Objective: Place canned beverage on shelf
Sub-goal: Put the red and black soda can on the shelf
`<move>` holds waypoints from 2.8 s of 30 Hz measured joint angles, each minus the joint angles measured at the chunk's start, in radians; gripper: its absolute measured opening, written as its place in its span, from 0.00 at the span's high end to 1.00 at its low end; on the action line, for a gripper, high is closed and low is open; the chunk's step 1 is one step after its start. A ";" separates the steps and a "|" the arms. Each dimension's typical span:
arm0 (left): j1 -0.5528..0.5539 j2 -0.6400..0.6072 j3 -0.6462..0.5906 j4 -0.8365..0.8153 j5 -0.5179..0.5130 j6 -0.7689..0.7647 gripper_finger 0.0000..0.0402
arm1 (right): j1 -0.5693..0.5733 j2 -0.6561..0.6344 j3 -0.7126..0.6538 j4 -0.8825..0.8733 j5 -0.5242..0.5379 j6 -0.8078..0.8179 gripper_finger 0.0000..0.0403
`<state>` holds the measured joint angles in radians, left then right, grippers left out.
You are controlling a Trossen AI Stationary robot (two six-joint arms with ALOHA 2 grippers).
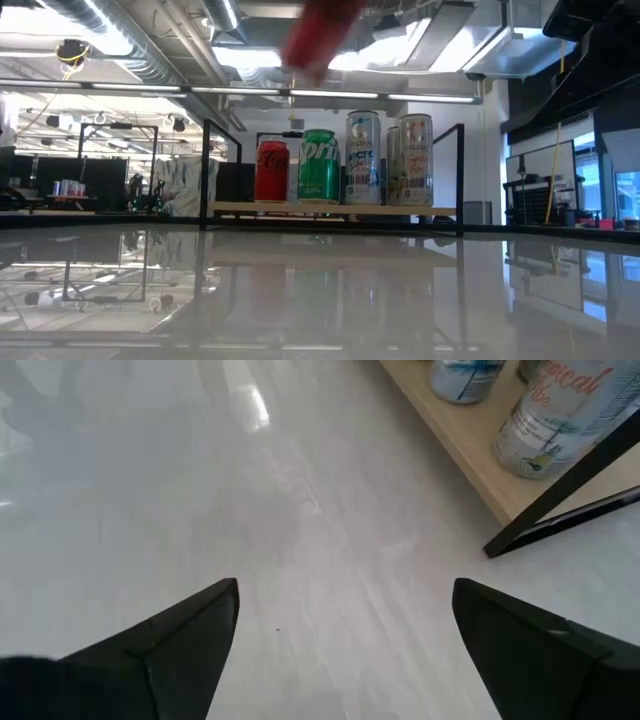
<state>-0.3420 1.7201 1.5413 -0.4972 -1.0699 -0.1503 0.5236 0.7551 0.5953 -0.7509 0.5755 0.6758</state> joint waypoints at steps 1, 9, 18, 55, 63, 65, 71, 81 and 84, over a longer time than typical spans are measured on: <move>-0.001 -0.021 -0.002 -0.094 -0.017 -0.082 0.34 | 0.000 0.000 0.000 0.000 0.000 0.000 0.10; 0.009 -0.220 -0.295 -0.306 -0.157 -0.577 0.34 | 0.000 0.000 0.000 0.002 0.071 0.000 0.10; 0.150 -0.326 -0.537 0.215 -0.030 -0.365 0.34 | 0.000 0.018 0.000 0.028 0.222 -0.001 0.10; 0.474 -0.201 -0.772 0.777 0.124 -0.227 0.31 | 0.000 0.099 0.000 0.077 0.252 -0.007 0.10; 0.502 -0.187 -0.773 0.775 0.165 -0.234 0.30 | 0.000 0.099 0.000 0.077 0.251 -0.008 0.10; 0.501 -0.188 -0.773 0.782 0.165 -0.237 0.30 | 0.000 0.099 0.000 0.077 0.251 -0.008 0.10; 0.501 -0.188 -0.773 0.786 0.166 -0.237 0.30 | 0.000 0.099 0.000 0.077 0.251 -0.008 0.10; 0.501 -0.188 -0.773 0.786 0.167 -0.238 0.30 | 0.000 0.099 0.000 0.077 0.251 -0.008 0.10; 0.501 -0.188 -0.773 0.785 0.168 -0.237 0.30 | 0.000 0.099 0.000 0.077 0.251 -0.008 0.10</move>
<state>0.1589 1.5318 0.7685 0.2875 -0.9020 -0.3877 0.5234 0.8539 0.5953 -0.6743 0.8267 0.6682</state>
